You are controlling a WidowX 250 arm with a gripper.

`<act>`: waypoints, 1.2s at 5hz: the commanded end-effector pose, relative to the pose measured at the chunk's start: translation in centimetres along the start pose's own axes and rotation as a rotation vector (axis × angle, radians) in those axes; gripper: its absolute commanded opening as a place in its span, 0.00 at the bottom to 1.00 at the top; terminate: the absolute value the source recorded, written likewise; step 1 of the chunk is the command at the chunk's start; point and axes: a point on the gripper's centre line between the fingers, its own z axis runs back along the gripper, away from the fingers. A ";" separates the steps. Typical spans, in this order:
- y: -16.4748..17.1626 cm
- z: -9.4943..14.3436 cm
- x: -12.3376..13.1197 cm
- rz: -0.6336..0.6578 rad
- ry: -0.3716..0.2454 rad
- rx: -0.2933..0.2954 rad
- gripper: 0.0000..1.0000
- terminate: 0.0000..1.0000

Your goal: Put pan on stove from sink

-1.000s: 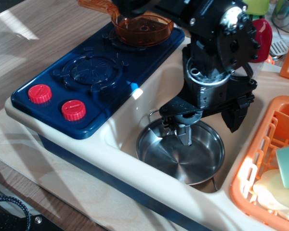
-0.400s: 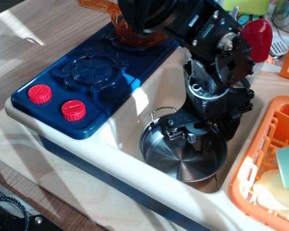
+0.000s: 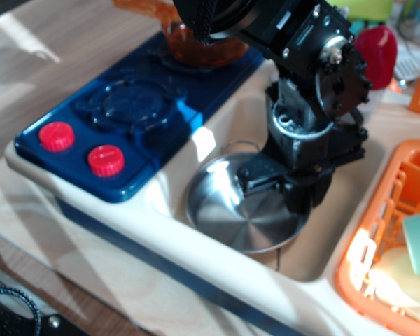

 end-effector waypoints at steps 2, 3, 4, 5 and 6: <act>-1.7 6.1 0.4 -0.013 -0.099 0.073 0.00 0.00; -2.3 8.7 0.3 -0.035 -0.132 0.125 0.00 0.00; -2.0 10.1 1.2 -0.074 -0.164 0.155 0.00 0.00; 0.2 10.7 3.2 -0.161 -0.163 0.176 0.00 0.00; 3.4 10.4 5.5 -0.254 -0.181 0.171 0.00 0.00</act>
